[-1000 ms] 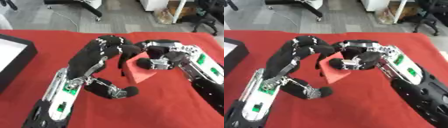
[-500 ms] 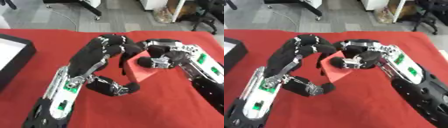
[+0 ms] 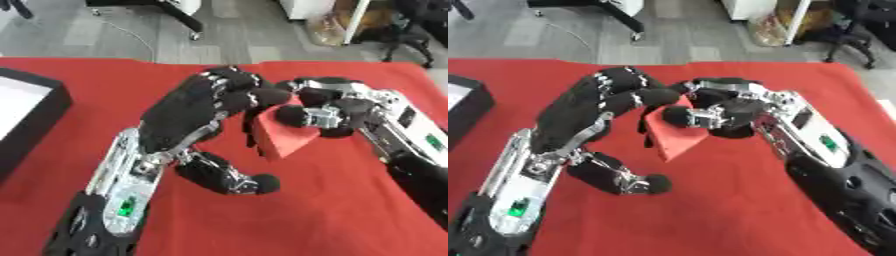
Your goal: Pick up the objects with one hand, pass them to the other hand, and then place them into the box on the other side of the table.
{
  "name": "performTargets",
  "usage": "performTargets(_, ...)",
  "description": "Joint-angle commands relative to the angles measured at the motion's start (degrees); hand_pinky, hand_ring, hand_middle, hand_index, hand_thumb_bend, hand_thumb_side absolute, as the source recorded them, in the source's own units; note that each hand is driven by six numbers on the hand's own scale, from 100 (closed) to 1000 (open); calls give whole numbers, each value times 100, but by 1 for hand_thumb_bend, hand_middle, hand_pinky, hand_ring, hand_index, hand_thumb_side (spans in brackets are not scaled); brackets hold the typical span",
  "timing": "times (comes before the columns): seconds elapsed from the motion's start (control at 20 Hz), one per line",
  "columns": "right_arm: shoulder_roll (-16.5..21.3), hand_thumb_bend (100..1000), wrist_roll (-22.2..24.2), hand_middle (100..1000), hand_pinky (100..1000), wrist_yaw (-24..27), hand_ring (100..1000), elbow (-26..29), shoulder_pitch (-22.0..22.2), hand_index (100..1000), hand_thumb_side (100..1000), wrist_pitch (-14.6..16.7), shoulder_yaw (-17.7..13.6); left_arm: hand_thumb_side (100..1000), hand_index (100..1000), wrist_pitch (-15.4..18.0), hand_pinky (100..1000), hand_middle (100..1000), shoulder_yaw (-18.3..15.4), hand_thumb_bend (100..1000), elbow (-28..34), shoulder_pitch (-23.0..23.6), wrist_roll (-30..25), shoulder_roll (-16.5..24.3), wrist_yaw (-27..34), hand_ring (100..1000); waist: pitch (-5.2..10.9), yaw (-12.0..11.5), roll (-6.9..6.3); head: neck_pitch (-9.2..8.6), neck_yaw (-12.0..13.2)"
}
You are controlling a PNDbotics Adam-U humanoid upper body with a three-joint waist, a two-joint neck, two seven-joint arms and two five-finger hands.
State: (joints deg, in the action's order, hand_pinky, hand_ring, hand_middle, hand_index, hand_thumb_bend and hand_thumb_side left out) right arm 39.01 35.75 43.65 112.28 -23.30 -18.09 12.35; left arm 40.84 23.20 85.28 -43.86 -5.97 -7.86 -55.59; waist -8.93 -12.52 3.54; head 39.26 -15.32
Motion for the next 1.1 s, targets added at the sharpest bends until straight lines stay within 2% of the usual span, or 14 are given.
performTargets(0.05,0,100,-103,389,600,251,684,231,-198,342,346,-59,-329,472,802,4,673,606,261,535,-105,19,-36,50,-303,564,3,16,-17,27,1)
performTargets(0.7,-111,100,22,396,603,248,692,231,-320,348,369,-126,-294,372,629,-900,525,410,311,387,-227,60,1060,19,-687,420,5,55,-25,7,10)
performTargets(0.8,-113,100,71,396,603,261,693,231,-321,348,370,-115,-305,345,590,-977,502,370,322,344,-244,62,1201,16,-688,392,4,60,-29,2,15)
performTargets(1.1,-98,100,172,403,602,324,695,231,-319,353,377,-68,-335,235,474,-1104,430,256,331,107,-274,50,1591,27,-535,315,3,62,-34,-5,23)
